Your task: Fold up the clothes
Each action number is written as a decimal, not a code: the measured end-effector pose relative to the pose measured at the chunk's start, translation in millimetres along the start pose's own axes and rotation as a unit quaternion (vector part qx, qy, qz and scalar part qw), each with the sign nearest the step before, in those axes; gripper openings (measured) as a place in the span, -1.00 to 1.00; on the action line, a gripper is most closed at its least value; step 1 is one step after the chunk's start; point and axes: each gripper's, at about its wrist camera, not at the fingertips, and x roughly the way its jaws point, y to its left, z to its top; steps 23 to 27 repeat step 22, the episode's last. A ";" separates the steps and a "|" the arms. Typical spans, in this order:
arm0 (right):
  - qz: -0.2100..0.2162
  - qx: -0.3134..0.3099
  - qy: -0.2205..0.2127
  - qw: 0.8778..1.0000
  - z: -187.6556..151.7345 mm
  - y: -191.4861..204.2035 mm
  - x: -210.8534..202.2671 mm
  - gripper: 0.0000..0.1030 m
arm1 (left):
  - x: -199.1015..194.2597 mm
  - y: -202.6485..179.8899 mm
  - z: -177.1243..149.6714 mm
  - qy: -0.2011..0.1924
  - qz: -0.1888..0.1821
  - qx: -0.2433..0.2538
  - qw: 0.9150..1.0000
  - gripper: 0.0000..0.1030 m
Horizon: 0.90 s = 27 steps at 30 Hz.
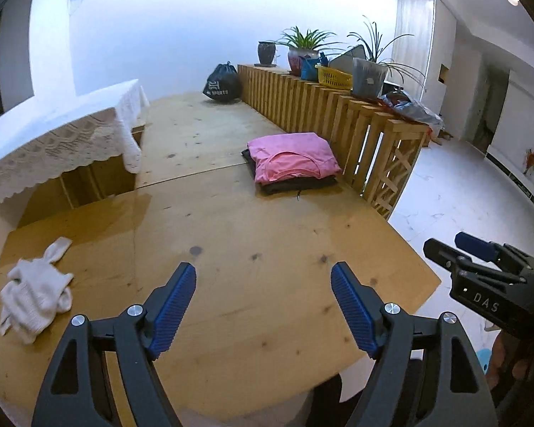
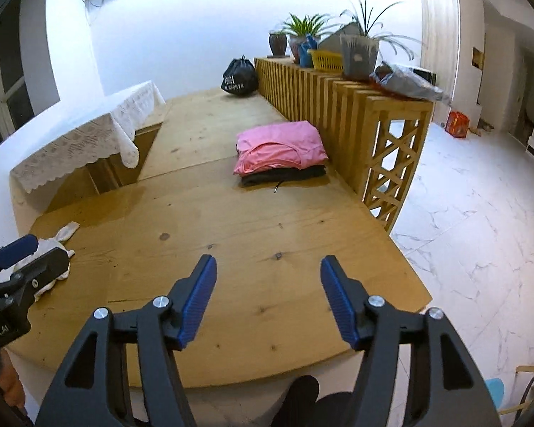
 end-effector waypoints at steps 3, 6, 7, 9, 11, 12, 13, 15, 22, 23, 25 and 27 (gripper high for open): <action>-0.001 -0.016 -0.006 1.000 -10.2 1.4 -20.0 0.17 | -23.6 -4.5 -15.8 -0.009 0.001 -0.004 1.000 0.50; -0.010 -0.029 -0.009 0.999 -24.2 5.2 -37.0 0.18 | -39.9 -9.3 -31.0 -0.008 -0.004 -0.006 1.000 0.50; -0.012 -0.031 -0.008 0.999 -29.0 5.7 -39.6 0.18 | -42.5 -10.3 -35.6 -0.005 -0.006 -0.006 1.000 0.50; -0.015 -0.035 -0.007 0.999 -38.8 6.8 -44.3 0.18 | -47.7 -12.3 -44.9 0.001 -0.011 -0.006 1.000 0.50; -0.017 -0.041 0.001 0.999 -47.7 9.2 -43.3 0.18 | -48.9 -14.4 -53.2 0.010 -0.010 -0.004 1.000 0.50; -0.017 -0.044 0.005 0.999 -52.2 10.4 -42.6 0.18 | -48.8 -14.7 -57.0 0.015 -0.009 -0.002 1.000 0.50; -0.019 -0.046 0.008 0.999 -55.8 11.8 -41.8 0.18 | -48.9 -14.1 -60.2 0.017 -0.011 -0.003 1.000 0.50; -0.020 -0.049 0.015 0.999 -62.4 14.8 -39.7 0.18 | -49.7 -12.7 -66.1 0.019 -0.016 -0.008 1.000 0.50; -0.021 -0.053 0.025 0.998 -72.6 14.5 -34.5 0.18 | -54.5 -15.4 -74.6 0.005 -0.006 0.002 1.000 0.50; -0.021 -0.053 0.025 0.998 -72.6 14.5 -34.5 0.18 | -54.5 -15.4 -74.6 0.005 -0.006 0.002 1.000 0.50; -0.021 -0.053 0.025 0.998 -72.6 14.5 -34.5 0.18 | -54.5 -15.4 -74.6 0.005 -0.006 0.002 1.000 0.50; -0.021 -0.053 0.025 0.998 -72.6 14.5 -34.5 0.18 | -54.5 -15.4 -74.6 0.005 -0.006 0.002 1.000 0.50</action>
